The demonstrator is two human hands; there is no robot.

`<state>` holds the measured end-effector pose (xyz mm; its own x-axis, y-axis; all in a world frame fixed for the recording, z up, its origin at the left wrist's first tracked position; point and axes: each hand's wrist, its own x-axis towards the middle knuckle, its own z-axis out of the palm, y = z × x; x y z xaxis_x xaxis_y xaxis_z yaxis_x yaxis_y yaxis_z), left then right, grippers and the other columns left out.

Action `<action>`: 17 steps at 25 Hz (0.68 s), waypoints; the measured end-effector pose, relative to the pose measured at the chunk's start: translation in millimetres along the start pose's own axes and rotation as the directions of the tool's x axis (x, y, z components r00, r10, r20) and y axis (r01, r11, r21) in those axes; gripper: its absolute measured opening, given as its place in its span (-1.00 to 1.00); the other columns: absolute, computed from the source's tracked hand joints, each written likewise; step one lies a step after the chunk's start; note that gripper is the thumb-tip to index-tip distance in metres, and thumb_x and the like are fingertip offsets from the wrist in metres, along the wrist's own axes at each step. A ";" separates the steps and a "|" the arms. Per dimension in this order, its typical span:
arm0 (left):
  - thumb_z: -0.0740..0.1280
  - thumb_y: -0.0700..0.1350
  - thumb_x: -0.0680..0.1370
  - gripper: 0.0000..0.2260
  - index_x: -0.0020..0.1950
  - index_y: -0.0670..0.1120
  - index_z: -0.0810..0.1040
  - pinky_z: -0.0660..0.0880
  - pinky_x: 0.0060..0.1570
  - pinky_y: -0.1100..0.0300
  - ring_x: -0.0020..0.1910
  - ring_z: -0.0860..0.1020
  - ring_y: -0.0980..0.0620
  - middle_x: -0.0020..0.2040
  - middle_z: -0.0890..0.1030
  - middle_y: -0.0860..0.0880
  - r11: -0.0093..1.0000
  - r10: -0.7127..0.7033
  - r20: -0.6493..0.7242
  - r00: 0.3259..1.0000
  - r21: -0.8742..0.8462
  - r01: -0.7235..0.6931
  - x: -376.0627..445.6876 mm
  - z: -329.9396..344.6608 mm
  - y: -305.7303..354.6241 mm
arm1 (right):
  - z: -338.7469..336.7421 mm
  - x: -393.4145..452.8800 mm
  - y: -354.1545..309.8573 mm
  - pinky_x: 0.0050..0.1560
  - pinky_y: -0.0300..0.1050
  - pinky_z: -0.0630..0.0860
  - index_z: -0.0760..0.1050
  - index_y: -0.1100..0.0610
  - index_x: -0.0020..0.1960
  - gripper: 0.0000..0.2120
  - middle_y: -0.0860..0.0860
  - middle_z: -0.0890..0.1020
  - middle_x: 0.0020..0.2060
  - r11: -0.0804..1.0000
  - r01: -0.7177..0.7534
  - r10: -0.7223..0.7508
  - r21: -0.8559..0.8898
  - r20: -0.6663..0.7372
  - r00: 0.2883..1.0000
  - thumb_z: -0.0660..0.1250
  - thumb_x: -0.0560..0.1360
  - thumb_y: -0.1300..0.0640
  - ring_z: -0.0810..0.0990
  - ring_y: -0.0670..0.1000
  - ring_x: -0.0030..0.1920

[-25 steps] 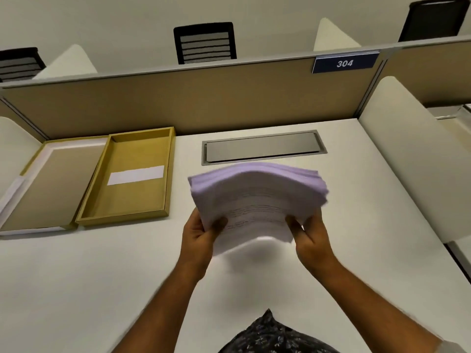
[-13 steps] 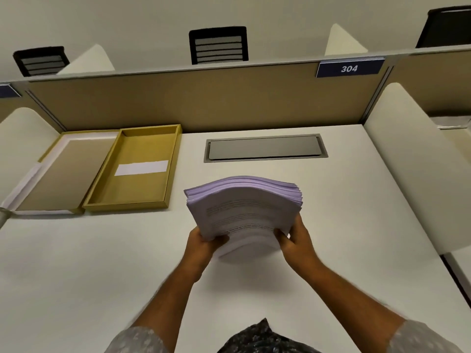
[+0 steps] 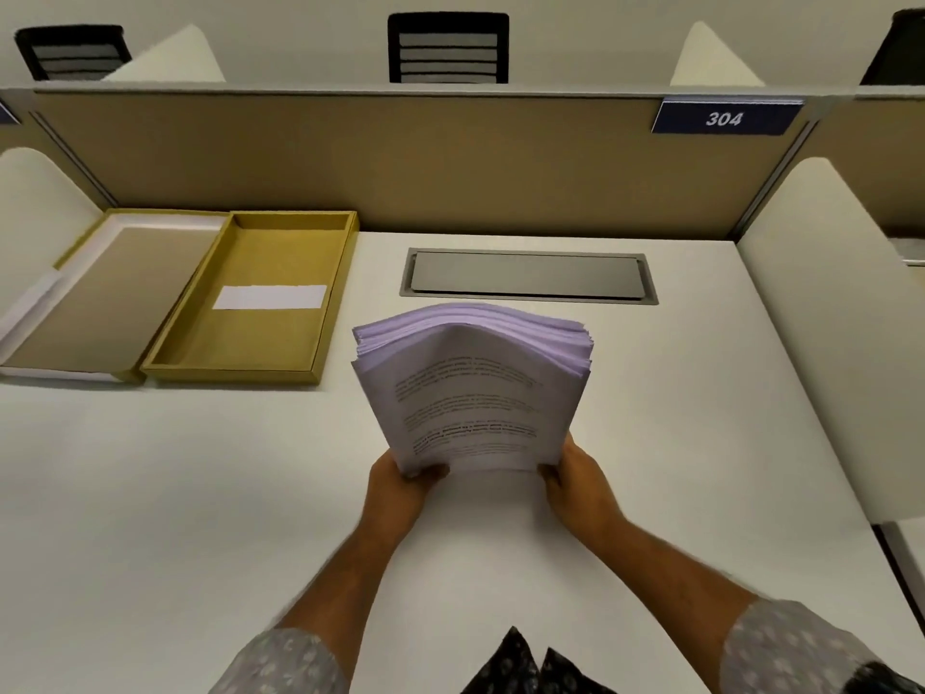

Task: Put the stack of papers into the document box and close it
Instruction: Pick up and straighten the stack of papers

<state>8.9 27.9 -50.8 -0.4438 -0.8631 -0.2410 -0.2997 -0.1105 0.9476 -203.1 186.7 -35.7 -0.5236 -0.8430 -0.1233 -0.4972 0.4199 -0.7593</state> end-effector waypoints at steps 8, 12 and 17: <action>0.66 -0.06 0.37 -0.55 0.17 0.24 0.61 0.66 -0.06 0.32 0.09 0.70 0.23 0.06 0.73 0.32 0.998 0.013 0.238 0.971 0.060 -0.028 29.0 -104.1 22.2 | 34.8 -1.1 -80.2 0.12 -0.12 0.67 0.22 -0.03 0.58 -0.48 -0.02 0.66 0.30 0.994 -0.070 0.076 -0.085 0.063 0.995 0.28 0.67 0.13 0.71 0.08 0.16; 0.66 -0.07 0.32 -0.45 0.24 0.17 0.56 0.69 -0.06 0.24 0.10 0.73 0.15 0.13 0.74 0.25 0.996 0.048 0.291 0.955 0.060 -0.068 62.2 -193.4 41.2 | 75.7 18.1 -151.3 0.29 0.00 0.66 0.17 -0.11 0.55 -0.44 -0.07 0.58 0.41 0.991 -0.102 0.091 0.081 0.127 0.988 0.29 0.64 0.14 0.64 0.02 0.31; 0.66 -0.15 0.30 -0.39 0.30 0.08 0.55 0.70 -0.01 0.15 0.13 0.74 0.03 0.16 0.76 0.13 0.998 0.033 0.329 0.944 0.030 -0.046 106.0 -278.5 58.7 | 113.2 62.0 -224.7 0.16 0.01 0.72 0.17 -0.13 0.56 -0.35 -0.11 0.55 0.39 0.971 -0.155 0.107 0.183 0.246 0.963 0.31 0.58 0.24 0.62 0.02 0.29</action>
<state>179.4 -207.4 37.7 -0.7068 -0.6560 -0.2648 -0.3042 -0.0560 0.9509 -45.6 2.1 55.0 -0.3873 -0.8497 -0.3578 -0.2748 0.4768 -0.8349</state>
